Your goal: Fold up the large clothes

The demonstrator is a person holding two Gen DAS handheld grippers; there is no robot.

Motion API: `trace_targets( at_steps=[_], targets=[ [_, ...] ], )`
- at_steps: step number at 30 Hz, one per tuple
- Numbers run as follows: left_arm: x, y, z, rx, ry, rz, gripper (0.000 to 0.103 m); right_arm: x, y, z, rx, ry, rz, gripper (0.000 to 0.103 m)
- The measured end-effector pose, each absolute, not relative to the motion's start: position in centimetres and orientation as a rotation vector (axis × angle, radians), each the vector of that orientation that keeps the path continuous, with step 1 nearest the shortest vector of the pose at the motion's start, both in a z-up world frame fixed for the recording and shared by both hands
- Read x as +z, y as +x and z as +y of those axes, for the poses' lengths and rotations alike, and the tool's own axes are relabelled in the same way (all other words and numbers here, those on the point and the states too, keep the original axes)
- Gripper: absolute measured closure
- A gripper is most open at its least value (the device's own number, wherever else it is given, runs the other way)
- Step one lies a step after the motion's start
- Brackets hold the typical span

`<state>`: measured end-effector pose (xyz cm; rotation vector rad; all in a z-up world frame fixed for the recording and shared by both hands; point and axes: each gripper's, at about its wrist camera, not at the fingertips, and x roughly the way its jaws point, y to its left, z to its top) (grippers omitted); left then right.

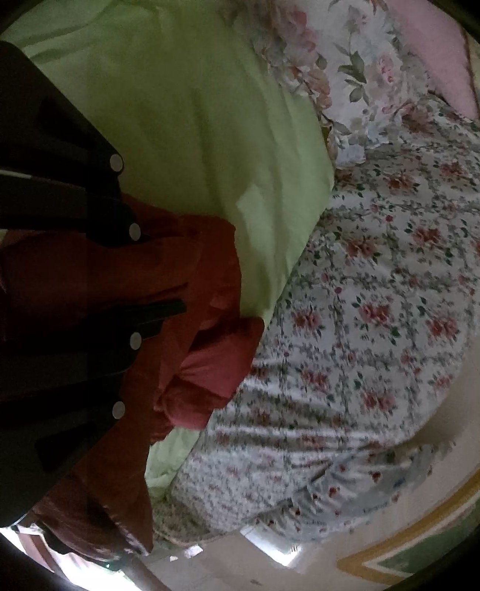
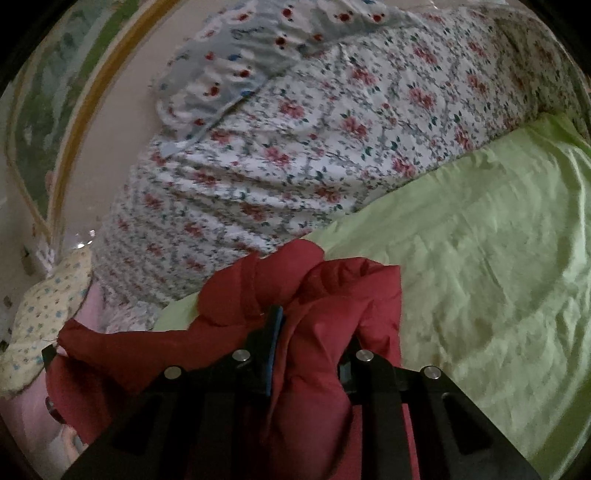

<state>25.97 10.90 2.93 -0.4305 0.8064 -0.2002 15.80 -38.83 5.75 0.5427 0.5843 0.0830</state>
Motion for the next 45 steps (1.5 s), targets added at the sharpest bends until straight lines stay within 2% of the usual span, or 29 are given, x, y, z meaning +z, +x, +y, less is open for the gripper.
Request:
trace_targets(
  at_steps=[11,24,26,29,31,32,37,45],
  targets=[
    [-1.2,33.5,9.4,-0.115,-0.384,0.876,0.086,1.5,23.3,-39.8,-0.025,0.534,0.648,0.082],
    [-3.0,38.3,8.1,-0.116,-0.374,0.900,0.083,-1.8,28.5,-41.2,-0.102,0.537,0.692,0.082],
    [-2.7,38.1,8.5,-0.136,-0.391,0.896,0.080,-2.1,29.2,-41.3,-0.114,0.537,0.695,0.082],
    [-1.4,36.8,9.4,-0.163,-0.407,0.868,0.067,-2.6,30.1,-41.3,-0.133,0.531,0.705,0.082],
    [0.0,35.0,10.0,-0.147,-0.395,0.830,0.045,-2.7,30.4,-41.1,-0.139,0.523,0.708,0.082],
    [0.9,34.0,10.3,-0.129,-0.380,0.804,0.041,-2.8,30.5,-41.1,-0.143,0.519,0.711,0.082],
    [4.1,29.3,10.5,-0.189,-0.366,0.718,0.039,-3.3,30.8,-41.3,-0.148,0.538,0.710,0.082],
    [3.8,25.9,4.3,-0.366,-0.246,0.762,0.039,-3.2,31.1,-41.2,-0.162,0.528,0.716,0.081]
  ],
)
